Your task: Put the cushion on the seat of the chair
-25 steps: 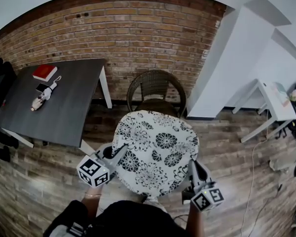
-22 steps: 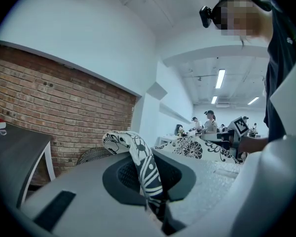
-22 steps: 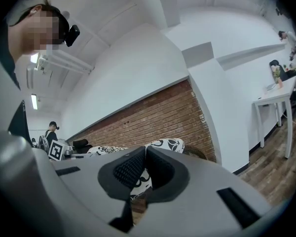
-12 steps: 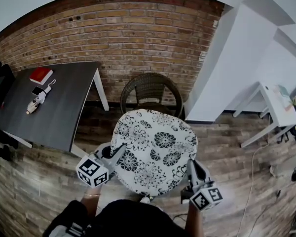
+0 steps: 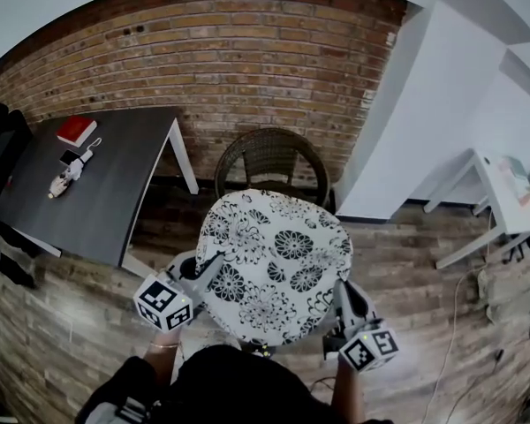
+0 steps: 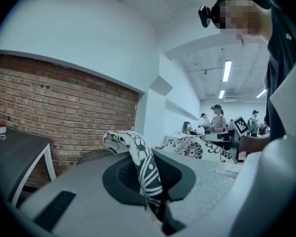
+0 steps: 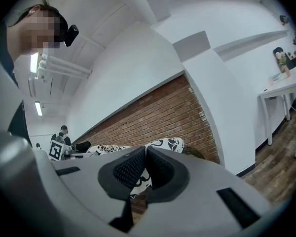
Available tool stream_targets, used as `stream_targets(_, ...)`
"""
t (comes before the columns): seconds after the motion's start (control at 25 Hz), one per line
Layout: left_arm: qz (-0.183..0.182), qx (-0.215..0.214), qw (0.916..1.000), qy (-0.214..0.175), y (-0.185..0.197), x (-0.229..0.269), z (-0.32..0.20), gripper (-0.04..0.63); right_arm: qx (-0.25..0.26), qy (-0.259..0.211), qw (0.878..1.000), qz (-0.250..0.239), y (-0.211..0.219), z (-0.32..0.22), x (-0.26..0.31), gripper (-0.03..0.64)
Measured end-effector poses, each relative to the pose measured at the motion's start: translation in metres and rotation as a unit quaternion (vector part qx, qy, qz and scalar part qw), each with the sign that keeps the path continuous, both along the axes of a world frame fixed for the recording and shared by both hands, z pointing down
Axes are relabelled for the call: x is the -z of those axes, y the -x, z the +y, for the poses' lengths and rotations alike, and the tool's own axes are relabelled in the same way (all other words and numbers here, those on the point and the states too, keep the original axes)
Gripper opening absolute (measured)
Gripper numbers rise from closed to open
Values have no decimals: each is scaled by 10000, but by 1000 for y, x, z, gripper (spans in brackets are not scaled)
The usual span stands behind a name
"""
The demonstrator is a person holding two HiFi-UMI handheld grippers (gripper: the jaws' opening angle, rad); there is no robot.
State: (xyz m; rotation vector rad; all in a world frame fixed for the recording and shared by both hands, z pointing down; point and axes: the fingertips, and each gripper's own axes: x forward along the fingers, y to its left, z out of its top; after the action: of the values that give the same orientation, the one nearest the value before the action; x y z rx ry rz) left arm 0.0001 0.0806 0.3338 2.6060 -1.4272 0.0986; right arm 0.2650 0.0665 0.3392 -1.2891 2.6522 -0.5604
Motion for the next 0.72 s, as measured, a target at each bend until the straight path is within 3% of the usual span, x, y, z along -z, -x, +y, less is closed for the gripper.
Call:
stream_targets(0.4, 61, 300, 9994, 162, 21, -14, -35, 14, 214, 280, 9994, -10, 17, -46, -9, 6)
stream_targets(0.72, 130, 17, 9999, 109, 23, -26, -110, 14, -30, 338, 9993, 160, 24, -105, -6, 6)
